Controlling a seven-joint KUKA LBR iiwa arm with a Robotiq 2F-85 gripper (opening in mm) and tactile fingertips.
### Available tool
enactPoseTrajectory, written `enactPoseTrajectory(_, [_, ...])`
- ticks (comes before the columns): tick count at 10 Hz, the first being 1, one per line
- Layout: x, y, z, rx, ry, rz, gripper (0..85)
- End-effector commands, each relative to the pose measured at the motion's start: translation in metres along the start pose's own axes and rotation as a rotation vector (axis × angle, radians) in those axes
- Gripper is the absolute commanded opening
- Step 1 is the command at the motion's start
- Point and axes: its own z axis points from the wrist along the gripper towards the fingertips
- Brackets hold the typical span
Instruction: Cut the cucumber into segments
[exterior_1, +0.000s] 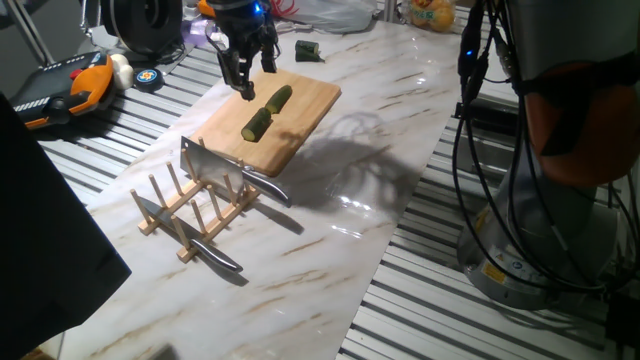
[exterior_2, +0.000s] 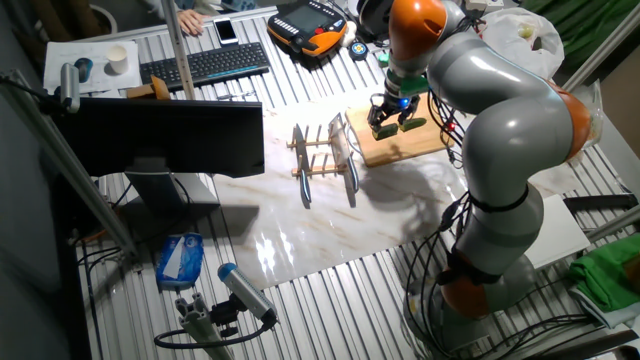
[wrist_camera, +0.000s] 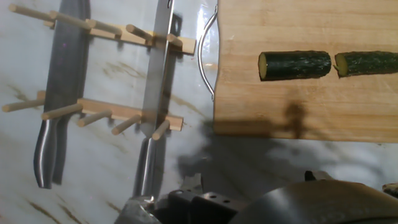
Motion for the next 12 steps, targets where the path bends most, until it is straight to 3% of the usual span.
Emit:
enactPoseTrajectory(1, [0.0,0.001,0.0,-0.006,0.004,-0.001,81.0])
enactPoseTrajectory(2, [-0.001,0.002,0.001,-0.017,0.004,0.001,81.0])
enactPoseTrajectory(6, [-0.006,0.015,0.006,-0.004,-0.011,0.021,81.0])
enactPoseTrajectory(8, [-0.009,0.021,0.008,-0.02,-0.005,0.025,81.3])
enactPoseTrajectory(12, [-0.022,0.035,0.02,-0.029,-0.004,0.051,82.3])
